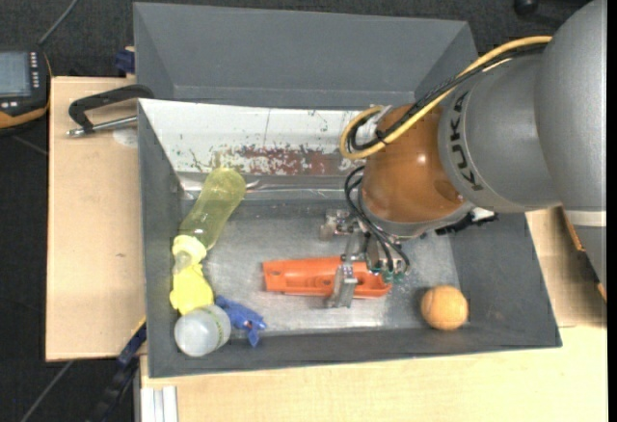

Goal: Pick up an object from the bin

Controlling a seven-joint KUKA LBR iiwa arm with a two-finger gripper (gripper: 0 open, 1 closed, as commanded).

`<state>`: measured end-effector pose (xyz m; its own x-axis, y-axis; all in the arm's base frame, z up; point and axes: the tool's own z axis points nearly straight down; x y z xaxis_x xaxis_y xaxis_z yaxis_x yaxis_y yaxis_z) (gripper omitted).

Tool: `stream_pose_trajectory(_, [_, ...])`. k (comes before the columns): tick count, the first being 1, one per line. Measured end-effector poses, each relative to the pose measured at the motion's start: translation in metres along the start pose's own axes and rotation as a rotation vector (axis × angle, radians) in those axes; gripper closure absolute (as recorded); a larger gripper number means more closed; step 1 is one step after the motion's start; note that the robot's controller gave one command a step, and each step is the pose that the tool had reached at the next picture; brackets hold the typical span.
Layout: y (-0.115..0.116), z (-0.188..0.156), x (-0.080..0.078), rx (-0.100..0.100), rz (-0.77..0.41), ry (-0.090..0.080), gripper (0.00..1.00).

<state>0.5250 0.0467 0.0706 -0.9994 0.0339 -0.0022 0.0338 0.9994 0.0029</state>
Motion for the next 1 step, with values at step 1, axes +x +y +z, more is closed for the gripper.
stream_pose_trajectory(1, [-0.0001, 0.0001, 0.0000, 0.000, 0.000, 0.000, 1.00])
